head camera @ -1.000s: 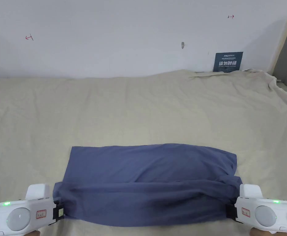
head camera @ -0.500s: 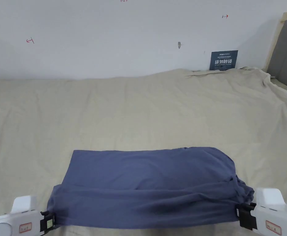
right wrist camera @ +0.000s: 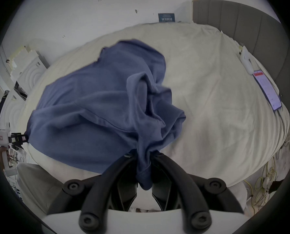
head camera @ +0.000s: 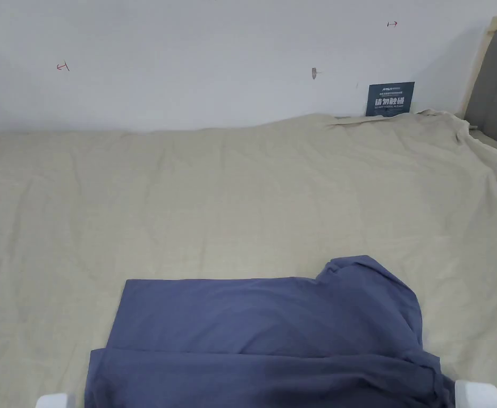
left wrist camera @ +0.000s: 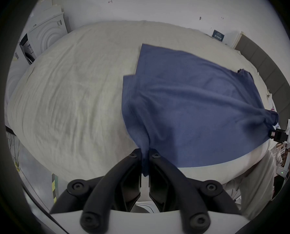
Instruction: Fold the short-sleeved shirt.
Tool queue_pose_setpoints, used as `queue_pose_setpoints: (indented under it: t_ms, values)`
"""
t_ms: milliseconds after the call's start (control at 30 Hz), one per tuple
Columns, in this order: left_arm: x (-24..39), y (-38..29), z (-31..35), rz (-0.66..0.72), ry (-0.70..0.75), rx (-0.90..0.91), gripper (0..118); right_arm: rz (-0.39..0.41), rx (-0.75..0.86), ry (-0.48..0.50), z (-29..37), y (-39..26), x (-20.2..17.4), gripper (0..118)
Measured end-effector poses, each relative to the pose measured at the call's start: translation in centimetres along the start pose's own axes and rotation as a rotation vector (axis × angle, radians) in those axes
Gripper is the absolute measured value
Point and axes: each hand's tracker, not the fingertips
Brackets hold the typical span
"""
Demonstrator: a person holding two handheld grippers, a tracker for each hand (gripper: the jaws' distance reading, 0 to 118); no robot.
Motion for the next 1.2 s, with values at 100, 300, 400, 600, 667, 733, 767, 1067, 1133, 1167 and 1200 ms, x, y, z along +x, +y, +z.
queue_pose_setpoints:
  t_ms: [100, 300, 400, 600, 667, 733, 767, 1067, 1133, 1167, 1200]
  values:
    - [0.7, 0.3, 0.8, 0.032, 0.016, 0.004, 6, -0.031, 0.01, -0.001, 0.3, 0.0, -0.2, 13]
    - [0.8, 1.0, 1.8, 0.024, 0.015, 0.005, 53, -0.012, 0.059, -0.034, 3.5, 1.4, -1.3, 60]
    - [1.0, 2.3, 4.0, 0.055, -0.015, 0.083, 105, -0.018, 0.169, 0.008, 6.6, 2.9, -2.0, 91]
    - [2.9, 7.2, 11.2, 0.044, -0.021, 0.322, 108, 0.011, 0.405, 0.062, 12.5, 6.8, -4.6, 91]
    - [3.1, 8.4, 11.9, 0.034, -0.021, 0.39, 108, 0.028, 0.47, 0.064, 13.9, 8.1, -5.3, 91]
    - [3.6, 10.3, 12.9, -0.002, -0.038, 0.428, 108, 0.055, 0.545, 0.048, 15.0, 9.0, -6.5, 91]
    - [3.2, 11.1, 12.2, -0.011, -0.032, 0.445, 108, 0.057, 0.582, 0.036, 15.4, 9.5, -6.8, 91]
    - [6.8, 15.7, 11.6, -0.142, 0.039, 0.619, 0, 0.072, 0.695, 0.023, 15.5, 13.1, -7.7, 0]
    - [7.1, 16.9, 10.6, -0.155, 0.017, 0.608, 0, 0.087, 0.706, 0.029, 15.1, 14.0, -7.7, 0]
    - [6.9, 17.5, 9.9, -0.146, -0.015, 0.58, 0, 0.091, 0.705, 0.036, 14.9, 14.4, -7.7, 0]
    - [6.9, 18.2, 9.2, -0.141, -0.042, 0.552, 0, 0.089, 0.705, 0.042, 14.7, 14.7, -7.7, 0]
